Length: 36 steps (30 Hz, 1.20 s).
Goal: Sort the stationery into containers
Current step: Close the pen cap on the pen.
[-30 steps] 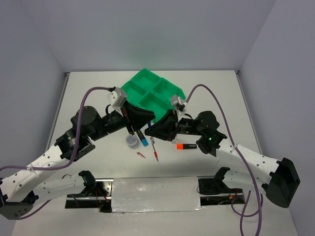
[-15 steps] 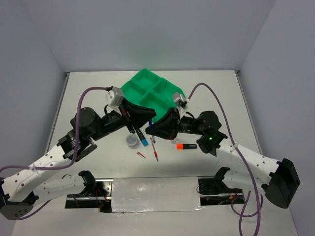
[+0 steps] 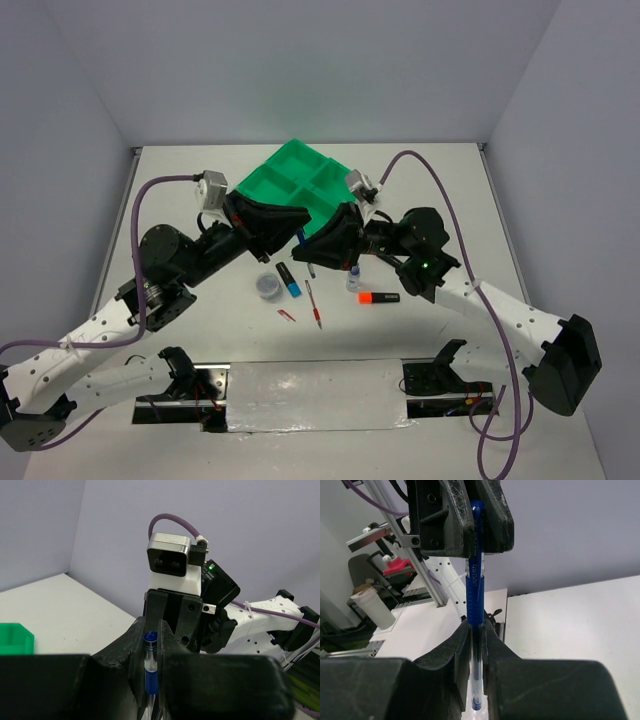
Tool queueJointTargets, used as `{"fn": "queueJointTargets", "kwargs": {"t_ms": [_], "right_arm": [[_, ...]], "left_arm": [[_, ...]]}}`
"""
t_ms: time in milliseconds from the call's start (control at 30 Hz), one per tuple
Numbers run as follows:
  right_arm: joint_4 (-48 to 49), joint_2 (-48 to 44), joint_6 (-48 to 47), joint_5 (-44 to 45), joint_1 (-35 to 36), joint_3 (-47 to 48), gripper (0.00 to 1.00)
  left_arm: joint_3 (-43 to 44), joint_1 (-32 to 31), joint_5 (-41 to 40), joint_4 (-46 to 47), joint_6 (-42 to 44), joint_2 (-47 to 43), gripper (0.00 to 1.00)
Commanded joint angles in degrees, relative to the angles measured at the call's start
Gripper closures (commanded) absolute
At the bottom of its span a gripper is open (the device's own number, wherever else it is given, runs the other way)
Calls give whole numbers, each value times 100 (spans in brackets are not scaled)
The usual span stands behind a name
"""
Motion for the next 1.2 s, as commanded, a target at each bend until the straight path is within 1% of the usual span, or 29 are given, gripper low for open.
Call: {"fn": "queueJointTargets", "kwargs": {"t_ms": [0,133,500,567,700,767,800,1000,1167], "right_arm": [[1077,-82,-69,379,-171,977,100],[1042,76,88,256,-295,1302,100],[1112,516,186,71,-356,2129,100],[893,551,81,88,-409,2278,100],[848,674,133,18,-488,2454,100],[621,665,63,53,-549,2586,100],[341,665,10,53,-550,2647,100],[-205,621,-271,220,-628,2788,100],[-163,569,-342,273,-725,2578,100]], "left_arm": [[-298,-52,349,-1085,-155,186,100],[-360,-52,375,-1138,-147,264,100],[-791,-52,524,-866,-428,475,100],[-852,-52,525,-900,-481,537,100],[-1133,-52,569,-760,-534,546,100],[-1160,-60,586,-874,-499,607,100],[-1160,-61,456,-953,-507,651,100],[-1336,-60,613,-1138,-463,932,100],[-1617,-52,630,-1086,-516,1004,100]]}}
